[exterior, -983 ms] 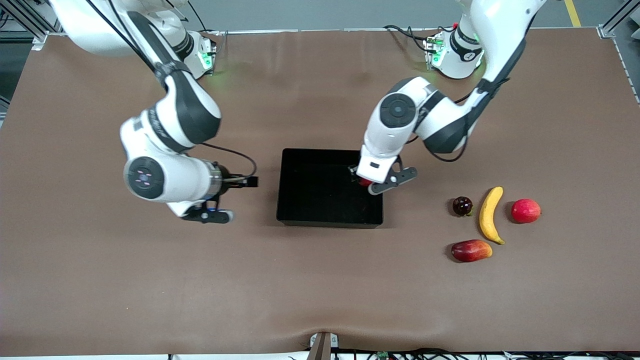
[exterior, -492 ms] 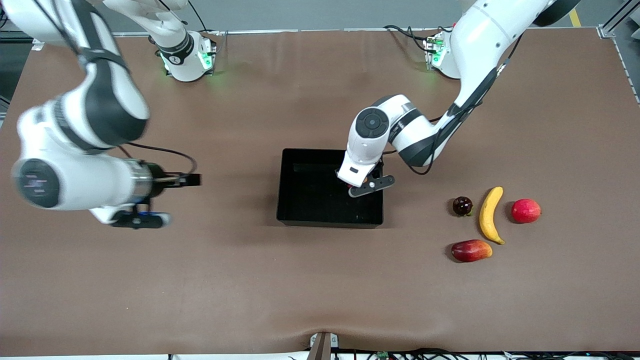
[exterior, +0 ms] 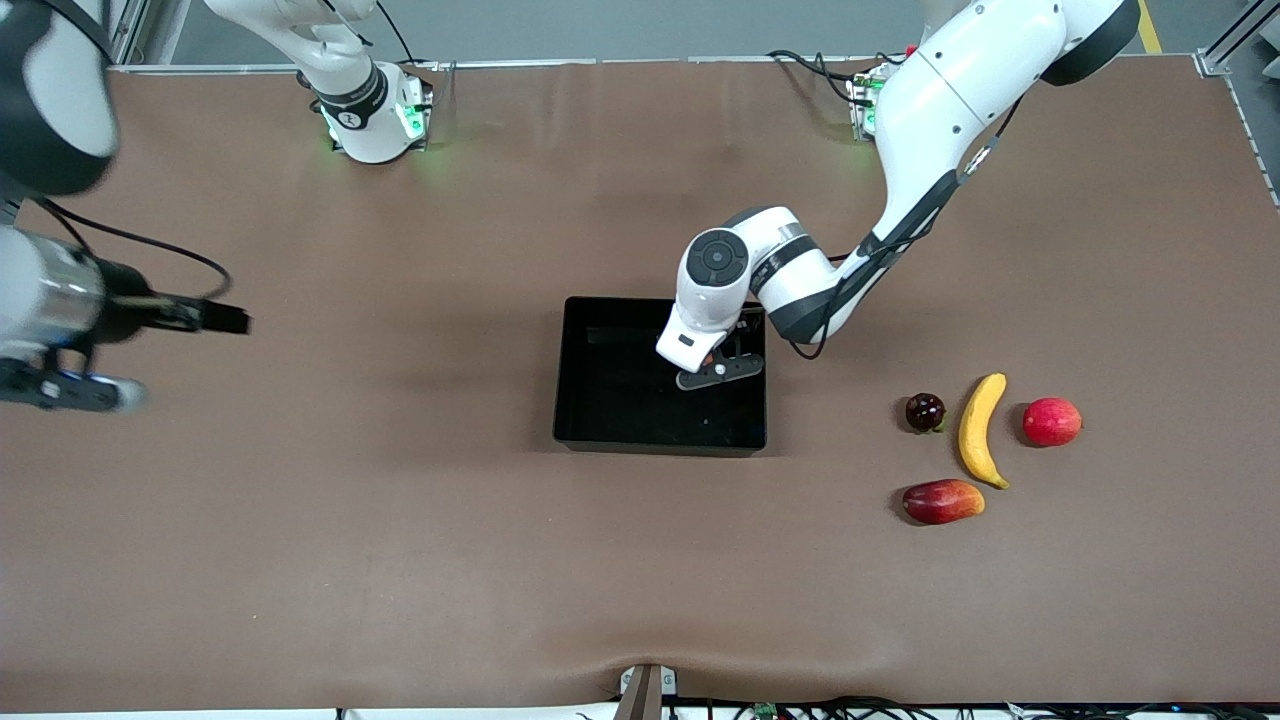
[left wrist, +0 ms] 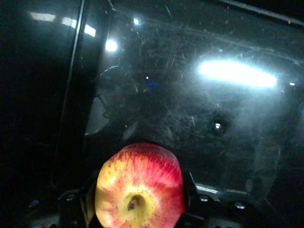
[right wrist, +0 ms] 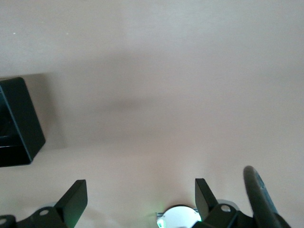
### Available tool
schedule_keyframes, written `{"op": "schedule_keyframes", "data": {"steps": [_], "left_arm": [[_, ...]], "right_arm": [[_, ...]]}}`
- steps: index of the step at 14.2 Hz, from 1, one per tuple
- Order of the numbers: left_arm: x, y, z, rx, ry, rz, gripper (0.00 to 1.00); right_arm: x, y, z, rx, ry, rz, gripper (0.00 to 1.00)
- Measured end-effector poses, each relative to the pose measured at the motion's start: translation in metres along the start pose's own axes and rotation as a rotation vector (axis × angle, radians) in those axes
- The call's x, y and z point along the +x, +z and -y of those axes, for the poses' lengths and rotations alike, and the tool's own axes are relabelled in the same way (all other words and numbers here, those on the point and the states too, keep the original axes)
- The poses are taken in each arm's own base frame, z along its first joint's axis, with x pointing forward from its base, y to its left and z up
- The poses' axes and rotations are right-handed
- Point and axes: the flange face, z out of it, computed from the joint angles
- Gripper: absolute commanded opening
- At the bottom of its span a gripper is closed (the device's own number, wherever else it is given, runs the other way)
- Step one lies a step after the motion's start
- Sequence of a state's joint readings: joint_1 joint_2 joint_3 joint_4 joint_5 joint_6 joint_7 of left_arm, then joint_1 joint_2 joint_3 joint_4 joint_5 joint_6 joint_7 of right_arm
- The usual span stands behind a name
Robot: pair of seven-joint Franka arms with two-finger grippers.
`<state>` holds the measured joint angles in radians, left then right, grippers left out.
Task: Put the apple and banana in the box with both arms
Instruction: 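Lower the apple into the box and open the left gripper, then move the left gripper down to the yellow banana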
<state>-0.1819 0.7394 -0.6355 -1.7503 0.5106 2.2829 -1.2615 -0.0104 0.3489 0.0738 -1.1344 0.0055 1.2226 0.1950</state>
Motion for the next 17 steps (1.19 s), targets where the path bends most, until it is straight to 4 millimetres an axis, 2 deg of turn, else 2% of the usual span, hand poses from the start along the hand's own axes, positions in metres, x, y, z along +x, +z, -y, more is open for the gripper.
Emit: {"op": "schedule_keyframes", "data": {"steps": [2, 5, 7, 10, 11, 13, 15, 17], "left_arm": [[-0.002, -0.001, -0.002, -0.002, 0.003, -0.002, 1.0], [0.007, -0.014, -0.004, -0.011, -0.009, -0.021, 1.0], [0.017, -0.042, -0.002, -0.008, -0.023, -0.059, 1.0], [0.034, -0.113, 0.008, -0.013, -0.036, -0.159, 1.0], [0.044, -0.136, 0.018, -0.016, -0.03, -0.188, 1.0], [0.074, -0.173, 0.051, 0.009, 0.007, -0.211, 1.0], [0.106, -0.194, 0.095, 0.087, 0.077, -0.172, 1.0], [0.133, -0.201, 0.136, 0.142, 0.144, -0.107, 1.0]], "right_arm": [[-0.016, -0.014, -0.025, -0.006, 0.011, -0.02, 1.0], [-0.047, -0.035, -0.036, -0.006, 0.008, -0.053, 1.0], [-0.066, -0.045, -0.035, -0.005, -0.041, -0.076, 1.0], [-0.074, -0.037, -0.038, -0.002, -0.081, -0.12, 1.0], [-0.075, -0.03, -0.043, 0.001, -0.09, -0.144, 1.0], [-0.081, -0.024, -0.053, 0.0, -0.151, -0.176, 1.0], [-0.085, -0.031, -0.061, -0.008, -0.205, -0.204, 1.0], [-0.087, -0.035, -0.067, -0.01, -0.207, -0.216, 1.0]]}}
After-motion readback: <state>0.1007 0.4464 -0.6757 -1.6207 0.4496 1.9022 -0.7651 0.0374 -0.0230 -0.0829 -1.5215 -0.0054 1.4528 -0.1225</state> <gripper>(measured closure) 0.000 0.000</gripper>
